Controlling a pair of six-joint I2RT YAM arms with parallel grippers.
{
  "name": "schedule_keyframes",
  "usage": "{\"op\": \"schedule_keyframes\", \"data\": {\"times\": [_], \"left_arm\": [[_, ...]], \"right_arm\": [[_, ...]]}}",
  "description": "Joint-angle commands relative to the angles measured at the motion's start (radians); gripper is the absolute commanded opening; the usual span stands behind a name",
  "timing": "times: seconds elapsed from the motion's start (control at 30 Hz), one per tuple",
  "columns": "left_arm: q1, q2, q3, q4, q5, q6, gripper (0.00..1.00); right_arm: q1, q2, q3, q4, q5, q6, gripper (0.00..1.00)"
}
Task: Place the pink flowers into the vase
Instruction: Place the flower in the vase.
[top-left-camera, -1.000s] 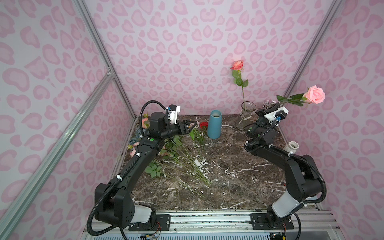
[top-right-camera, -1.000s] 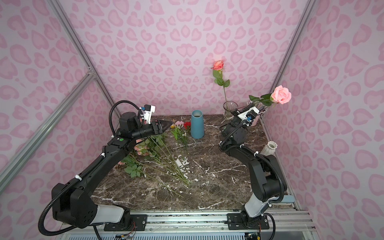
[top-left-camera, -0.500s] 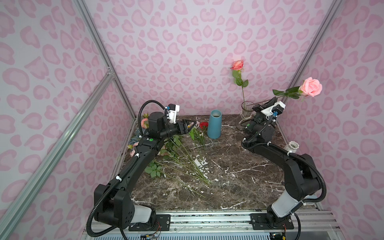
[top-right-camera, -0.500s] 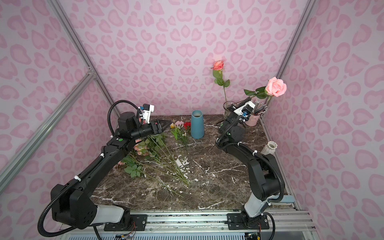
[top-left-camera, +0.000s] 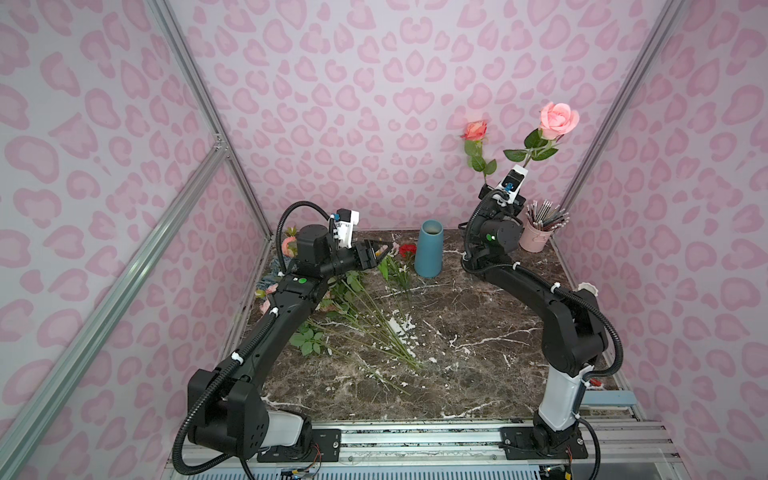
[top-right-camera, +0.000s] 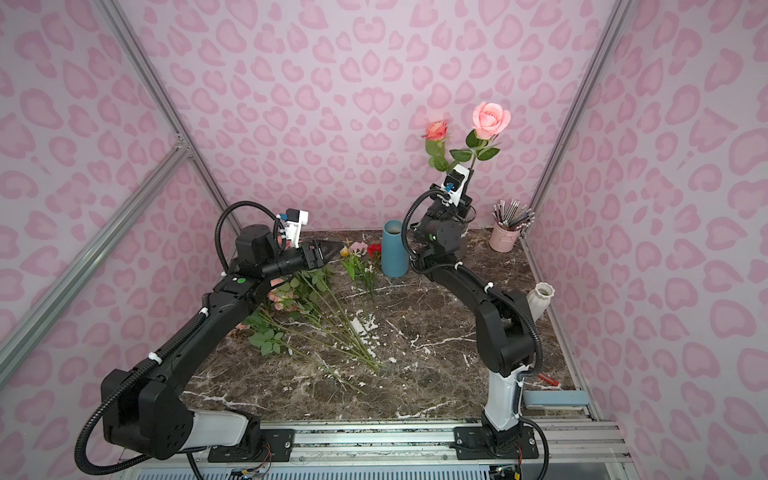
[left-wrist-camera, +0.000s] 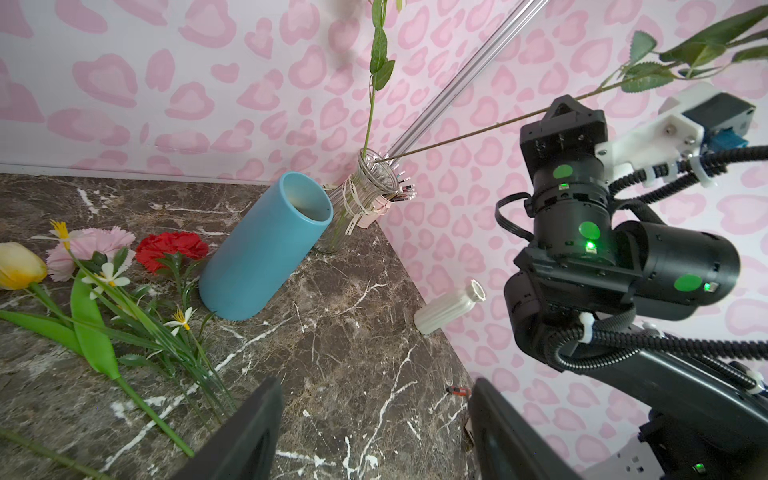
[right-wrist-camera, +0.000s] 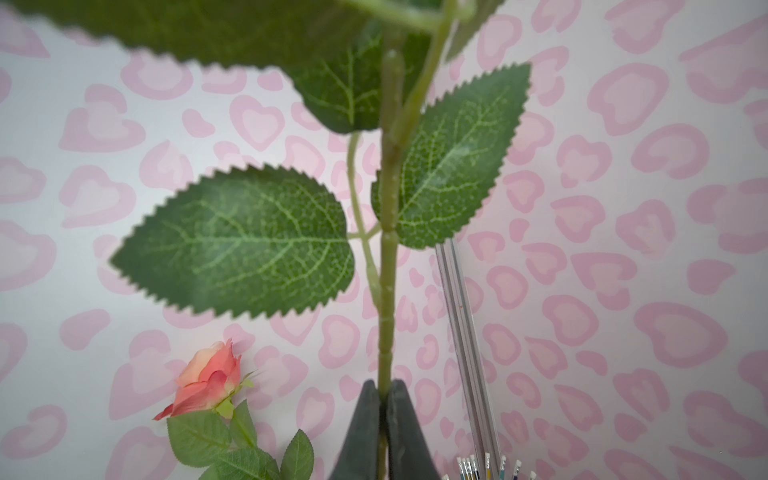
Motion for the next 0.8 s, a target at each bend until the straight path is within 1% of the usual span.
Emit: {"op": "schedule_keyframes", "data": {"times": [0.0,0.1,0.23,0.3,0.43,0.63,0.7,0.77], "left_arm": [[0.0,-0.006,-0.001,0.049,0.007,-0.001,0.74],[0.0,-0.004,-0.004,0.055,0.015,-0.006,0.74],[0.0,-0.003,-0.005,0.056,0.016,-0.008,0.74],[0.0,-0.003,-0.006,0.056,0.017,-0.008,0.74],[0.0,0.001,-0.006,0.058,0.019,-0.009,0.74],[0.0,0.0,-0.005,0.057,0.02,-0.008,0.74],[0.001,0.002,-0.004,0.055,0.02,-0.008,0.74],[0.0,0.004,-0.004,0.055,0.023,-0.009,0.74]], "right_arm": [[0.011,0.052,0.088,-0.022,0.023,-0.124,0.0],[0.018,0.116,0.176,0.006,0.051,-0.21,0.0],[0.034,0.182,0.268,-0.021,0.077,-0.254,0.0],[0.04,0.228,0.329,-0.004,0.102,-0.3,0.0],[0.041,0.329,0.445,0.111,0.131,-0.451,0.0],[0.036,0.491,0.669,0.217,0.167,-0.645,0.0],[0.032,0.528,0.718,0.248,0.19,-0.691,0.0],[0.023,0.551,0.741,0.256,0.213,-0.709,0.0]]}}
